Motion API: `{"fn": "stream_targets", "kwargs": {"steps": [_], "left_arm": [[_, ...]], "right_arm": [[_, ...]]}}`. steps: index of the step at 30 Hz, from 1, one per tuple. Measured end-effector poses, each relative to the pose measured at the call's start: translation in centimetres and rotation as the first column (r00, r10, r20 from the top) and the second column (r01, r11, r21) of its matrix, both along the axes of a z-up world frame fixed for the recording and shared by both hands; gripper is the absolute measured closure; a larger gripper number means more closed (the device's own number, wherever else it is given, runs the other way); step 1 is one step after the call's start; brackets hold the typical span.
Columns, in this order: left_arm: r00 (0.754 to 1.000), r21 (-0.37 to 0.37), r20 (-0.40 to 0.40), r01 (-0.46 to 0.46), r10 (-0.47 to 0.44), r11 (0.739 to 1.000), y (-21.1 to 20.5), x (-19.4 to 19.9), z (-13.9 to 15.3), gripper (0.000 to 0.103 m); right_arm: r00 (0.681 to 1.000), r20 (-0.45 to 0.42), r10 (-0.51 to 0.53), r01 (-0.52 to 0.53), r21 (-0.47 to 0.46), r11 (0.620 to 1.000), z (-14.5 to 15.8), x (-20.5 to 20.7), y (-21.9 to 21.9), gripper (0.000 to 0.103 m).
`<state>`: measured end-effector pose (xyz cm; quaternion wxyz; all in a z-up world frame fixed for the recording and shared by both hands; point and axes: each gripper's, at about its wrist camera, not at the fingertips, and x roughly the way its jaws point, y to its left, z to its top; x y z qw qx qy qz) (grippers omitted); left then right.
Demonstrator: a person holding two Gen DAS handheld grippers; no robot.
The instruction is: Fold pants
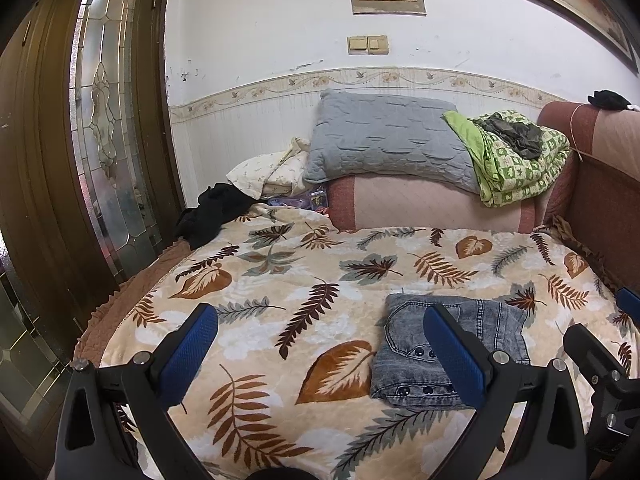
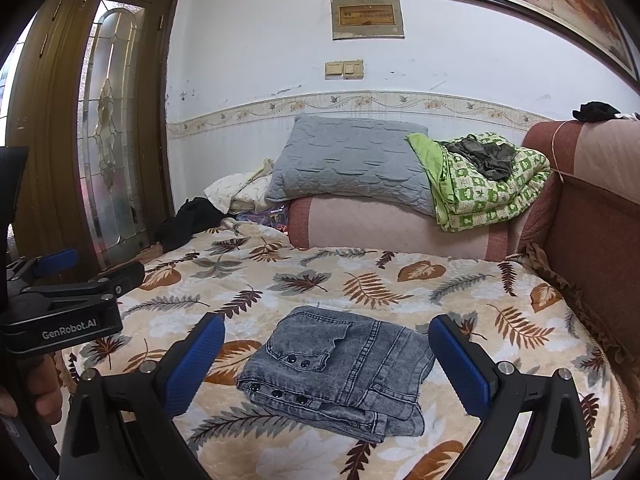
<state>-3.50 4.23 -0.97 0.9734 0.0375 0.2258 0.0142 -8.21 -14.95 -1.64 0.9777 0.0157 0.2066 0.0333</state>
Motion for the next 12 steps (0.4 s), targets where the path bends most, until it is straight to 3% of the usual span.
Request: {"fn": "stream_targets", "kwargs": {"steps": [8,12], "left_arm": [[1.000,-0.013,0.006,0.021,-0.021,1.000,-0.3,0.2,0.0,0.001],[0.999,-0.021,-0.030,0.020,-0.020,1.000,0.0,1.1,-0.7,0.001]], "right_arm": [[1.000,-0.001,0.001,-0.001,0.004,1.000,-0.2,0.3,0.0,0.000],[1.000,-0.008,-0.023,0.023,-0.009,1.000,-0.6,1.0,-0.7,0.000]]}}
